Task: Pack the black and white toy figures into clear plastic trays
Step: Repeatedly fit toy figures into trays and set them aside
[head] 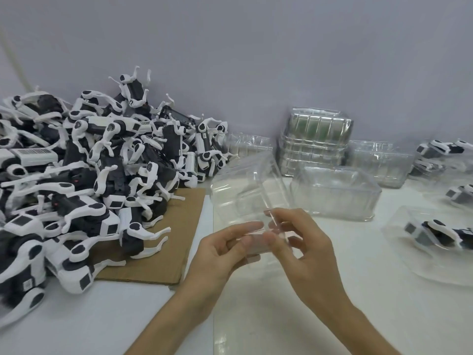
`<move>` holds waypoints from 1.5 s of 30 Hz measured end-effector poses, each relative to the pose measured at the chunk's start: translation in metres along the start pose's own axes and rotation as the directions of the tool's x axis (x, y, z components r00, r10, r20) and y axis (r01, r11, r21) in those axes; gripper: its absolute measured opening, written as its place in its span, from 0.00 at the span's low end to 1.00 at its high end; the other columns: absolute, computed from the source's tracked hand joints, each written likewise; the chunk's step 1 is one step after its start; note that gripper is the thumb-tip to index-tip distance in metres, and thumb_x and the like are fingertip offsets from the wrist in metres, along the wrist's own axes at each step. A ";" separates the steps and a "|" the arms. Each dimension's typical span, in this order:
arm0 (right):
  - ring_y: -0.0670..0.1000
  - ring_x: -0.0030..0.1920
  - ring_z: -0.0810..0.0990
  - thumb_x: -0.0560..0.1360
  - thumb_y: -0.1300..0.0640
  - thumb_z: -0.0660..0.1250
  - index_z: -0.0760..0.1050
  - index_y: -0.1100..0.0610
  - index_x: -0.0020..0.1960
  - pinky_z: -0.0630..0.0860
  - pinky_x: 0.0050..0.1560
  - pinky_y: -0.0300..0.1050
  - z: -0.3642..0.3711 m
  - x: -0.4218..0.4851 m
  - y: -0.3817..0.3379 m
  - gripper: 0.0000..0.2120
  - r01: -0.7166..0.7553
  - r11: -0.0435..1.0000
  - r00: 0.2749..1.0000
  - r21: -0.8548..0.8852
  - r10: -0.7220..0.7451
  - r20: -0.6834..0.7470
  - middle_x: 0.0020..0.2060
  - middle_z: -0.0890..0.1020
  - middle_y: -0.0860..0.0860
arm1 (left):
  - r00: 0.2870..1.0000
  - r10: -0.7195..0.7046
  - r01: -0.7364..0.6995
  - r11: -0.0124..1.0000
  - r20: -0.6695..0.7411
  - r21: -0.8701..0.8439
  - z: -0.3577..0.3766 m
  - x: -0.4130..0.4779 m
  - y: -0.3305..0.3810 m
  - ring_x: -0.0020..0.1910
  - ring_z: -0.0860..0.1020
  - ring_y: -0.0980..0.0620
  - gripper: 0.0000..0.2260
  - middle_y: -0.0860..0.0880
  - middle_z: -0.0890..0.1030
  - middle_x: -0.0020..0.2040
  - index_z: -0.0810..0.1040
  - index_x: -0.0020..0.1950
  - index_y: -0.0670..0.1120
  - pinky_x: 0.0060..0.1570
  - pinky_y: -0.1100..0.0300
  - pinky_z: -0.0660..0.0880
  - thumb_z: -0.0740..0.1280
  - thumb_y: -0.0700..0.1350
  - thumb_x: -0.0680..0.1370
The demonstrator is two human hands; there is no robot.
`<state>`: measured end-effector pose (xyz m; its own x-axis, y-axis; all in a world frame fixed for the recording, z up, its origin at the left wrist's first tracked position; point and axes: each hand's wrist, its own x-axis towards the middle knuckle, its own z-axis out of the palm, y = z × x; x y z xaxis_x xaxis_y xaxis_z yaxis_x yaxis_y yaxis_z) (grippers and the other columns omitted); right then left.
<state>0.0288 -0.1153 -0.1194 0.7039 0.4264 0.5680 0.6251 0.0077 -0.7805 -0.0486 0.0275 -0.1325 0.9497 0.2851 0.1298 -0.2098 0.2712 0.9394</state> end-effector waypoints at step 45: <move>0.59 0.64 0.74 0.77 0.71 0.62 0.81 0.53 0.61 0.56 0.74 0.62 -0.132 0.111 0.081 0.20 -0.051 0.651 0.998 -0.757 0.008 -0.061 0.60 0.81 0.55 | 0.939 -0.134 0.023 0.943 -0.318 -0.332 -0.028 0.014 -0.012 0.41 0.84 0.48 0.12 0.44 0.84 0.41 0.77 0.56 0.42 0.47 0.52 0.76 0.54 0.39 0.84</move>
<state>0.2019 -0.1870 -0.0853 0.7281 0.3704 0.5768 0.6262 -0.7016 -0.3400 -0.0391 0.0540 -0.1507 0.8455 0.5235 -0.1051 -0.2536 0.5670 0.7837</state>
